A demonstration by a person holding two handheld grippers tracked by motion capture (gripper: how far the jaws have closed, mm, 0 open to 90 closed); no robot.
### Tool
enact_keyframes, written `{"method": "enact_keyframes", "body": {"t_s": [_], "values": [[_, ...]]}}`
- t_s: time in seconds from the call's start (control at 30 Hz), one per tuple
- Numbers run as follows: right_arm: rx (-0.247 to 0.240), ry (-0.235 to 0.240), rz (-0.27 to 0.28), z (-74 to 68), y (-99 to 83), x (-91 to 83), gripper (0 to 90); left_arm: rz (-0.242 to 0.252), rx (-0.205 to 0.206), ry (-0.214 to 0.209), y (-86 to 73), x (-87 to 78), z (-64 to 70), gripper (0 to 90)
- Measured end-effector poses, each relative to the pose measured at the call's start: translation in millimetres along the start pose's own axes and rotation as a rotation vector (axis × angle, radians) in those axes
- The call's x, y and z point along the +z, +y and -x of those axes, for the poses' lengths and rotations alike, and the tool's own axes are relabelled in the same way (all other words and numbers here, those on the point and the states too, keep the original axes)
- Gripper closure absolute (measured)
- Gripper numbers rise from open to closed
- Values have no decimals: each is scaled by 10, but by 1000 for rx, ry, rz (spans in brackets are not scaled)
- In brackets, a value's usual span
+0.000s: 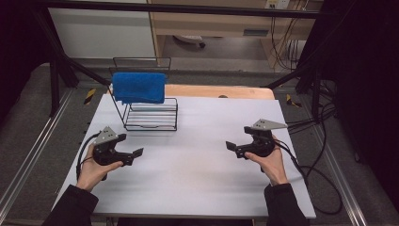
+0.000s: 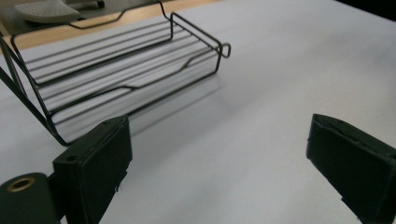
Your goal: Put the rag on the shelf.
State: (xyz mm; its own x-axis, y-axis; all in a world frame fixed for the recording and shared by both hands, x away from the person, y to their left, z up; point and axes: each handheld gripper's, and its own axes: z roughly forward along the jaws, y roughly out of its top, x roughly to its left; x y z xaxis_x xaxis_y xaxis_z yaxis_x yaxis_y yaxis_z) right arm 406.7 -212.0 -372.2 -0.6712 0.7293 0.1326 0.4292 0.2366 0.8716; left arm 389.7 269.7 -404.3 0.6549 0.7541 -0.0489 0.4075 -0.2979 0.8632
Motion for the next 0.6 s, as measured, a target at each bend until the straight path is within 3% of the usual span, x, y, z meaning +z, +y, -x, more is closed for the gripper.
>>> {"method": "enact_keyframes", "body": {"t_s": [0.23, 0.4, 0.6], "values": [[26, 8, -45, 102, -354, -62, 7, -48, 43, -4, -202, 55, 34, 74], [30, 23, -56, 172, -590, -153, 6, -50, 49, -12, -287, 59, 32, 74], [55, 2, -77, 266, -822, -264, 7, -52, 42, -13, -367, 38, 19, 74]]}}
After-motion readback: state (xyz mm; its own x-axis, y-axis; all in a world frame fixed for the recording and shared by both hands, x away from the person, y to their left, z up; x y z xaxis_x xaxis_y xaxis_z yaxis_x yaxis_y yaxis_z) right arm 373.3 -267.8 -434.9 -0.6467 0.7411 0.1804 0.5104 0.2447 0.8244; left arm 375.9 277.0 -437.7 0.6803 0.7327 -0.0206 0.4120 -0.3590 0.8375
